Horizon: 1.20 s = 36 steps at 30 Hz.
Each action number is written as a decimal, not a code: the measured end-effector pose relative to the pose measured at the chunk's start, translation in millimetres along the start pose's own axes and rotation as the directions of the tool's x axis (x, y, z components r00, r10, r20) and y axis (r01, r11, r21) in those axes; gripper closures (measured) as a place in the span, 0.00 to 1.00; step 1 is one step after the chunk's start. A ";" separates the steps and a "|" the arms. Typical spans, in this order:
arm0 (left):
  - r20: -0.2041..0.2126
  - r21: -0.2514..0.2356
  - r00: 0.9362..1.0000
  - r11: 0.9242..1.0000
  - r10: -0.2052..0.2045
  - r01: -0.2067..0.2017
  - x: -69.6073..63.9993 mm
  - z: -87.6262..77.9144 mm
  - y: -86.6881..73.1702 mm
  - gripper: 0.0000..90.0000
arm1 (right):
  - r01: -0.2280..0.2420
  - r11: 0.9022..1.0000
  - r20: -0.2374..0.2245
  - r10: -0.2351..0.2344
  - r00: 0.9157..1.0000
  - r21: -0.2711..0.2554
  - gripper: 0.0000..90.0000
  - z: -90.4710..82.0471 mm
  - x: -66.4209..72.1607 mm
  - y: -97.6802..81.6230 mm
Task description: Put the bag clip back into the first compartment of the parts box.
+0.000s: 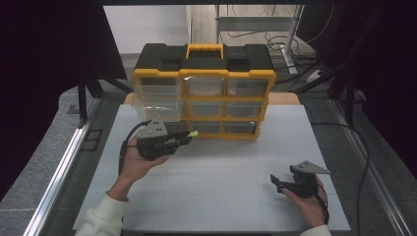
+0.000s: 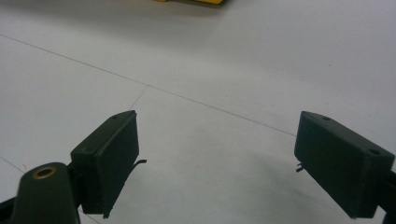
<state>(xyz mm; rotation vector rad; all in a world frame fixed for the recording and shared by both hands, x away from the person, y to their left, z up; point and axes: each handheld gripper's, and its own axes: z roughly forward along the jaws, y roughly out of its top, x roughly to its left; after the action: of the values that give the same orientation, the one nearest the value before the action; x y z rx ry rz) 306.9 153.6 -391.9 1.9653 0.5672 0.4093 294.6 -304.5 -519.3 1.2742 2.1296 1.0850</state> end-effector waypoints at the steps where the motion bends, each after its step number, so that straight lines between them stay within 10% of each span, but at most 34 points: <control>1: -0.003 -0.004 1.000 1.000 -0.002 0.002 0.1 -1.0 0.3 0.86 | 0.000 1.000 0.001 0.000 1.000 0.000 0.15 0.0 0.1 0.0; 36: -0.069 -0.091 0.997 0.996 -0.019 0.013 6.6 -29.4 8.1 0.86 | 0.000 1.000 0.004 0.000 1.000 -0.002 0.15 0.0 0.0 0.1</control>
<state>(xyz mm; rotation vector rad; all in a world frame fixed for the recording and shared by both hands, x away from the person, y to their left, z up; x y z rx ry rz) 299.1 175.9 -371.6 1.8649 0.5989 0.4869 294.6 -304.6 -519.2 1.2745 2.1247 1.0837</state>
